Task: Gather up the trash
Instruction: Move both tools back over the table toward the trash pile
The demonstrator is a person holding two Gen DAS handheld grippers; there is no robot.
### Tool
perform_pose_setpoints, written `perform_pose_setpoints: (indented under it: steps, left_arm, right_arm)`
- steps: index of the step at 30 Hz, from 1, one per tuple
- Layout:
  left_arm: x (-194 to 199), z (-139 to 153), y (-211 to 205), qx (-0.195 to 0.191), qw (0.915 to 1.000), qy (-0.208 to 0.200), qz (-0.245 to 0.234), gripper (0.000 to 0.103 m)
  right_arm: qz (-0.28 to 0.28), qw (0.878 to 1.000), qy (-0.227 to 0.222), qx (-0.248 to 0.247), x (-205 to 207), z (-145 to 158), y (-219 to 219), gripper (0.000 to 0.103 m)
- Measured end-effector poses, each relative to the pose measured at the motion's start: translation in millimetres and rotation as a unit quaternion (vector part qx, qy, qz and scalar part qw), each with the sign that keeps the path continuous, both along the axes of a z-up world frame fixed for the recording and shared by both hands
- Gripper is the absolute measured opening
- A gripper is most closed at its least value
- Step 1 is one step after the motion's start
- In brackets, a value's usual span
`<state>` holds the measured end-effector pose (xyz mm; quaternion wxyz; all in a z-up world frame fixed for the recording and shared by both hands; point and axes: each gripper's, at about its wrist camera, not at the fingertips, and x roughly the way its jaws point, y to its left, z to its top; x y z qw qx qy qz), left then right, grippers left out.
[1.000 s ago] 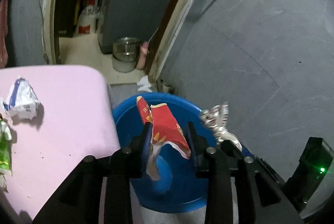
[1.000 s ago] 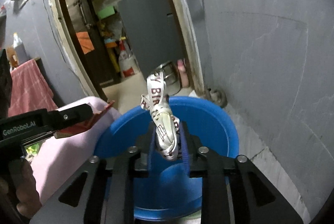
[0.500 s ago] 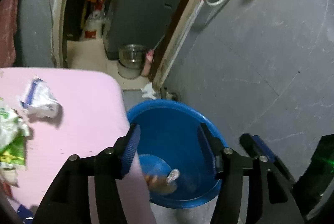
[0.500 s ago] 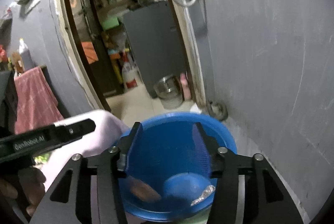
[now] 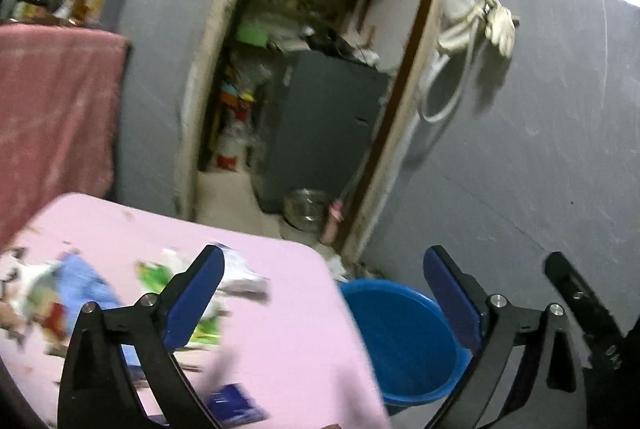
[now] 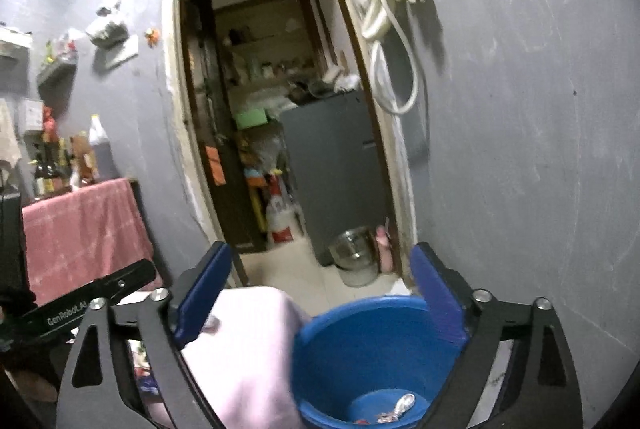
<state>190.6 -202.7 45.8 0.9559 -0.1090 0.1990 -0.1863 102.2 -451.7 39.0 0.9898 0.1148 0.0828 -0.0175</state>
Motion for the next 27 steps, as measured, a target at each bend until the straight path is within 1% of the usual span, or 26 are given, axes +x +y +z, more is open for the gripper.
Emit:
perform_pose_setpoints:
  steps: [1, 5, 9, 14, 21, 27]
  left_arm:
    - [-6, 4, 10, 0.002, 0.9999, -0.007, 0.008, 0.098]
    - [-31, 12, 45, 0.013, 0.9988, -0.028, 0.038, 0.1]
    - [-49, 12, 82, 0.012, 0.9976, -0.029, 0.062, 0.101]
    - [-64, 14, 122, 0.029, 0.9945, -0.037, 0.094, 0.101]
    - [-76, -1, 168, 0.047, 0.9899, -0.033, 0.13, 0.101]
    - [-70, -21, 198, 0.061, 0.9876, -0.003, 0.145, 0.101]
  right_arm:
    - [0.003, 1.0, -0.008, -0.002, -4, 4, 7, 0.103]
    - [0.022, 0.999, -0.029, -0.007, -17, 14, 33, 0.103]
    - [0.041, 0.998, -0.046, -0.009, -27, 19, 59, 0.103]
    - [0.063, 0.996, -0.059, -0.01, -37, 17, 90, 0.103]
    - [0.097, 0.994, -0.043, -0.012, -30, 4, 127, 0.103]
    - [0.128, 0.991, -0.012, -0.022, -12, -11, 155, 0.103]
